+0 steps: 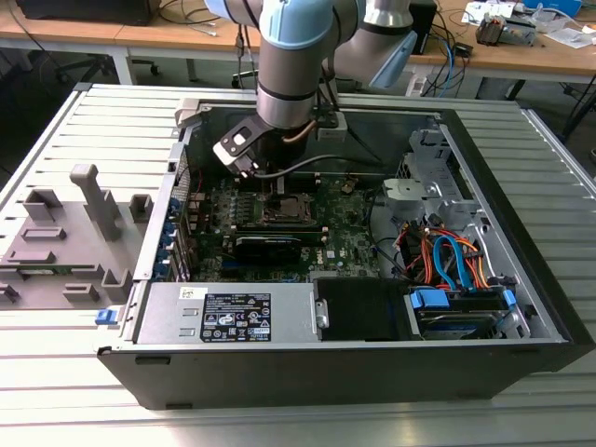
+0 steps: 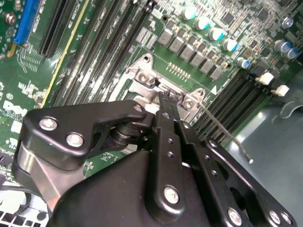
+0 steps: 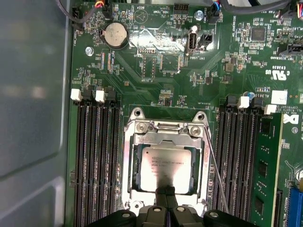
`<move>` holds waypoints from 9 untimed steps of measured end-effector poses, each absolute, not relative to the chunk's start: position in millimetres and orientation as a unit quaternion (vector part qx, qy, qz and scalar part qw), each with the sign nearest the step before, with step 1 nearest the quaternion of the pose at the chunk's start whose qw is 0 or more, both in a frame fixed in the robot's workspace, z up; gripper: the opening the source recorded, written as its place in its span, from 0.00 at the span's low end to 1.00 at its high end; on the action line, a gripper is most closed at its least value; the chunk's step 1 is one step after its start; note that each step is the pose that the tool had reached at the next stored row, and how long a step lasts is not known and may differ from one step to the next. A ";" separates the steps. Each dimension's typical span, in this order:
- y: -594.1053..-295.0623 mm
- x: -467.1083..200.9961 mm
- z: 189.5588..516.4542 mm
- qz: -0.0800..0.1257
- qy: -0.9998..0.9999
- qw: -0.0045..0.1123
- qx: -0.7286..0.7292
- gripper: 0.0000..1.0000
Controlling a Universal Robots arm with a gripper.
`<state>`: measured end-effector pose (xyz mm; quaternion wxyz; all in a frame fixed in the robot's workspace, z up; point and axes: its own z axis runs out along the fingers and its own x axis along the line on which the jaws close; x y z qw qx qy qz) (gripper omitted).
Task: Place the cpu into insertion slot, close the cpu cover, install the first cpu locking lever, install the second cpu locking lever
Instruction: 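Close the cpu cover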
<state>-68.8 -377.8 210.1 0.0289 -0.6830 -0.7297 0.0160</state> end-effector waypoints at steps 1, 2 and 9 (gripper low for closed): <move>-377.8 -66.4 209.9 0.016 -0.730 0.029 -0.682 0.11; -377.8 -55.9 209.4 0.017 -0.733 0.029 -0.680 0.11; -377.4 -32.7 217.2 0.006 -0.758 0.044 -0.650 0.11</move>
